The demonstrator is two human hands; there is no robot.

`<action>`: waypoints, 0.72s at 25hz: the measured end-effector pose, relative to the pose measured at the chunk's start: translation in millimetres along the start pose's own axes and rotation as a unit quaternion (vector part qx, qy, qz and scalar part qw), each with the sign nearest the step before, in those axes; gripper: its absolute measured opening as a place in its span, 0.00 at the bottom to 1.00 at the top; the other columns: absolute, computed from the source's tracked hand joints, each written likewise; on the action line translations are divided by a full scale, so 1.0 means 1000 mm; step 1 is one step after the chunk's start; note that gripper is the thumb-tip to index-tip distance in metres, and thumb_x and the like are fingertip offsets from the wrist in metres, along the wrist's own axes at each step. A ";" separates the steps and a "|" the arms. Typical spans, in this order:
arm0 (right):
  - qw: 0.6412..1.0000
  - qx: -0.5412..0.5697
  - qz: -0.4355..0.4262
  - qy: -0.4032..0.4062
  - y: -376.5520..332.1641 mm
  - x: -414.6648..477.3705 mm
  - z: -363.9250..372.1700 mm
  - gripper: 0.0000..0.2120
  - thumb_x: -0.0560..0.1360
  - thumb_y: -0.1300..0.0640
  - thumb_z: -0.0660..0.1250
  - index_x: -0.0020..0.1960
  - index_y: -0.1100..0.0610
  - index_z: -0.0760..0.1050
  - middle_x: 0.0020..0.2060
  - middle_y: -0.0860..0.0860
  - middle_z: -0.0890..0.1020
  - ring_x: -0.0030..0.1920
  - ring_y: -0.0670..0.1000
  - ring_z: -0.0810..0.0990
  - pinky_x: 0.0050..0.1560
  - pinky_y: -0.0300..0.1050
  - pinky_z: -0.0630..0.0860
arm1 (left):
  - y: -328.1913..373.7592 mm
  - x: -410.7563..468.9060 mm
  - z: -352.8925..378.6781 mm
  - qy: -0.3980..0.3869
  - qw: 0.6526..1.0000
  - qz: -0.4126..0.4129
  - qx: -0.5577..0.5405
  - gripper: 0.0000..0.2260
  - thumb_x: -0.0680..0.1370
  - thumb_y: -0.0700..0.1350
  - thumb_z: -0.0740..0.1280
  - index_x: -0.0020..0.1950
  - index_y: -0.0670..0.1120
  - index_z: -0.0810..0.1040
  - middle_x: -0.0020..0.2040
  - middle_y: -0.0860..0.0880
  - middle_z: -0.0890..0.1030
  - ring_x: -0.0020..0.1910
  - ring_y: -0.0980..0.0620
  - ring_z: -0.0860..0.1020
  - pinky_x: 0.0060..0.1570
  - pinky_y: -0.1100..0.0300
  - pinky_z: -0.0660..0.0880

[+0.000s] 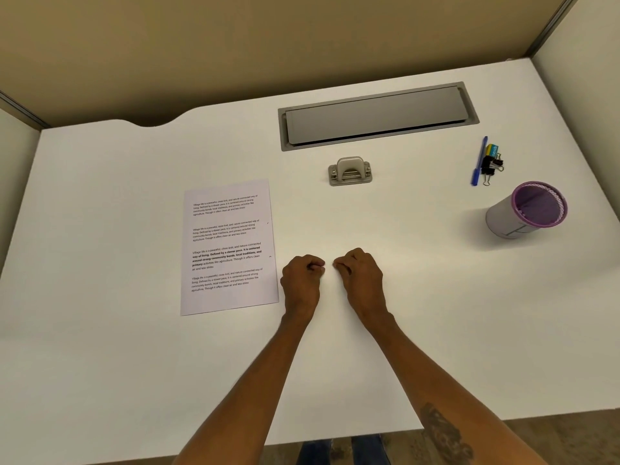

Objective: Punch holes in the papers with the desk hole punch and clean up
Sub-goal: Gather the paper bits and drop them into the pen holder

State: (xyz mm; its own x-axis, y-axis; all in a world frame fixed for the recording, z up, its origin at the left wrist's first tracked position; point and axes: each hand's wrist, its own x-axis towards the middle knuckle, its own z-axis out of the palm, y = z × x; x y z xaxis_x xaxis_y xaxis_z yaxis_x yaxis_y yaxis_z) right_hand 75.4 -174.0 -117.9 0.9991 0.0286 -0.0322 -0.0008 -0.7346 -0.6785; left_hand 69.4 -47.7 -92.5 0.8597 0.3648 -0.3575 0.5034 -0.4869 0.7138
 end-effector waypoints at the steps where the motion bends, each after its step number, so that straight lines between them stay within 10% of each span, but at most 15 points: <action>1: 1.000 -0.009 0.000 -0.006 -0.002 0.002 0.000 0.08 0.79 0.61 0.64 0.50 0.59 0.82 0.46 0.52 0.80 0.47 0.50 0.74 0.46 0.39 0.68 | 0.000 0.000 0.001 0.002 1.000 -0.001 0.003 0.06 0.74 0.37 0.70 0.47 0.45 0.84 0.46 0.51 0.85 0.43 0.57 0.80 0.40 0.74 0.66; 11: 0.994 -0.067 -0.043 -0.078 -0.006 0.008 -0.009 0.16 0.68 0.76 0.56 0.50 0.65 0.75 0.49 0.59 0.76 0.50 0.58 0.73 0.48 0.50 0.71 | 0.029 -0.004 0.015 0.006 1.000 -0.023 0.006 0.07 0.77 0.39 0.68 0.50 0.45 0.85 0.49 0.50 0.86 0.49 0.52 0.82 0.50 0.60 0.75; 18: 0.943 0.214 0.192 0.170 0.037 0.044 -0.167 0.09 0.75 0.71 0.57 0.46 0.59 0.72 0.45 0.54 0.79 0.43 0.51 0.77 0.40 0.36 0.73 | 0.149 -0.034 0.068 -0.146 0.962 0.020 -0.230 0.06 0.77 0.39 0.69 0.51 0.43 0.84 0.46 0.46 0.86 0.39 0.50 0.85 0.42 0.65 0.81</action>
State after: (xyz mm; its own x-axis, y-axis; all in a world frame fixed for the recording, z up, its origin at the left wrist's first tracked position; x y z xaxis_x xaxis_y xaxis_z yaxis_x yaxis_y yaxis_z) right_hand 126.6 -313.1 -21.2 0.8776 -0.4559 -0.1480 -0.3099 -0.3043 -0.9008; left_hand 121.4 -186.4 -14.4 0.8988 0.0813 -0.4308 0.4363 -0.0688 0.8972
